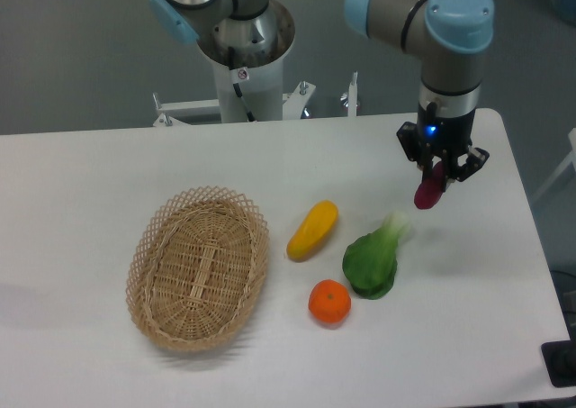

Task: Place the sweet potato on the table
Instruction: 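Carry the held purple sweet potato with the gripper and lower it toward the table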

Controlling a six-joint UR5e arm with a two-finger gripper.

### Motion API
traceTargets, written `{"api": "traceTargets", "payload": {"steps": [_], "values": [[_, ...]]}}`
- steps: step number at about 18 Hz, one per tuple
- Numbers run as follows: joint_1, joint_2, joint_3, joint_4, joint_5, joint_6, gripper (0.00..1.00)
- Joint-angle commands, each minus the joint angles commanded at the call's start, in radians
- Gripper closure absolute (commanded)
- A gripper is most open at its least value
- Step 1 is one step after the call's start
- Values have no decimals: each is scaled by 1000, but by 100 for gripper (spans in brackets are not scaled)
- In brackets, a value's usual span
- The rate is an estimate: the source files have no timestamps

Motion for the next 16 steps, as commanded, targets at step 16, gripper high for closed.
{"api": "traceTargets", "payload": {"steps": [16], "values": [[49, -136, -144, 195, -6, 63, 74]]}}
